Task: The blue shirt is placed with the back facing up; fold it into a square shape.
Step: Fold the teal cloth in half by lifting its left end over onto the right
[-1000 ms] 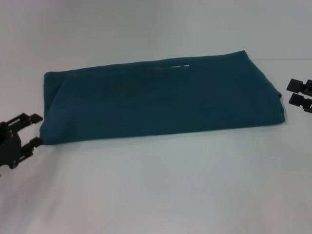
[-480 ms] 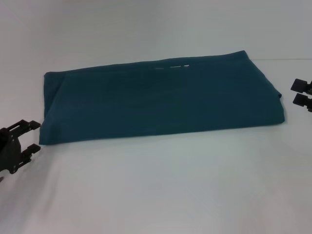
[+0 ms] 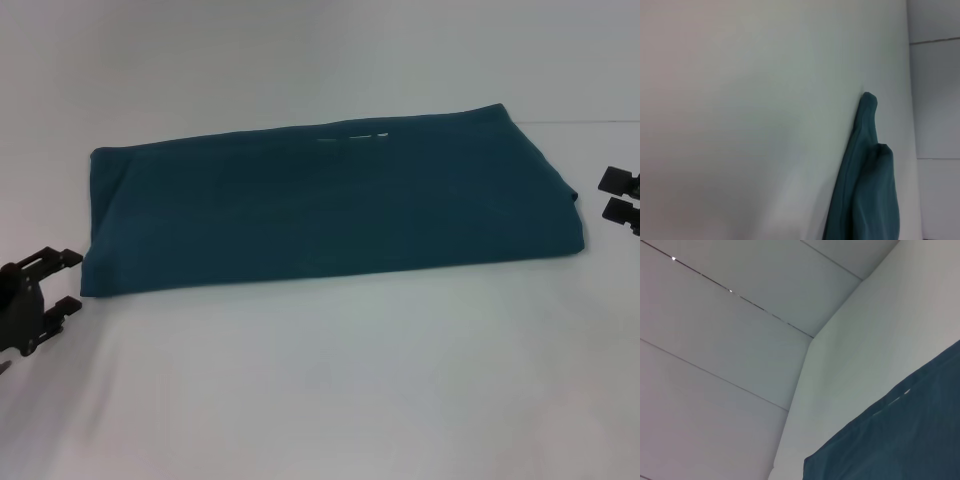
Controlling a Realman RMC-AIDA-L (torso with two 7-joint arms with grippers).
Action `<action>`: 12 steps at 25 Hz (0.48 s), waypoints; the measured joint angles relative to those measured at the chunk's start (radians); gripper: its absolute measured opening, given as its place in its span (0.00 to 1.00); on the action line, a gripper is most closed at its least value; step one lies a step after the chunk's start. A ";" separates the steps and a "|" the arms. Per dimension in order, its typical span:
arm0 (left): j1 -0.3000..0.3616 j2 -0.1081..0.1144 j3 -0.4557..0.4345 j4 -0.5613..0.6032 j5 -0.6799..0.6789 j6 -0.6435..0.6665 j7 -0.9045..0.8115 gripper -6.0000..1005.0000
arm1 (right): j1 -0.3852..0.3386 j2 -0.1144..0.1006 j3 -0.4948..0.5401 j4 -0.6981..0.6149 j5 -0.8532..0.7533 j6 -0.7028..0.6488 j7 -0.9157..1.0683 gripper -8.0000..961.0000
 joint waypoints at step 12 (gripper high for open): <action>-0.023 0.000 0.004 -0.022 0.008 -0.033 0.011 0.68 | -0.002 -0.006 0.000 0.018 0.000 0.005 -0.004 0.81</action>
